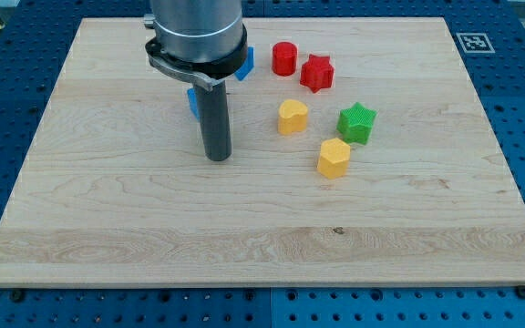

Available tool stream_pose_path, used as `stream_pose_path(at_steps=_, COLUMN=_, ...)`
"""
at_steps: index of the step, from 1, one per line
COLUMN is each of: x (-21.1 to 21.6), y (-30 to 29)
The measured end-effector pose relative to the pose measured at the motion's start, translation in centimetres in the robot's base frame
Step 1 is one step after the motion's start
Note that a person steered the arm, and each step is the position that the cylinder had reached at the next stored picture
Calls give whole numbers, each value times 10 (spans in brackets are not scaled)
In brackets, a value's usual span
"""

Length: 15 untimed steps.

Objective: Make a circle out of the group of blocks

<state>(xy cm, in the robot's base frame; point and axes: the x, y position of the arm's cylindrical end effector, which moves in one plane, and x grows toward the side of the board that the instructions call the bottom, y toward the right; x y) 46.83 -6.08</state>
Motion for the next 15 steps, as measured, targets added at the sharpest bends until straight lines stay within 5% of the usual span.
stream_pose_path(at_steps=2, x=43, y=36)
stream_pose_path(at_steps=3, x=31, y=49)
stream_pose_path(at_steps=5, x=-37, y=7)
stream_pose_path(at_steps=10, x=-135, y=32)
stream_pose_path(at_steps=13, x=-92, y=117)
stream_pose_path(at_steps=15, x=-69, y=105)
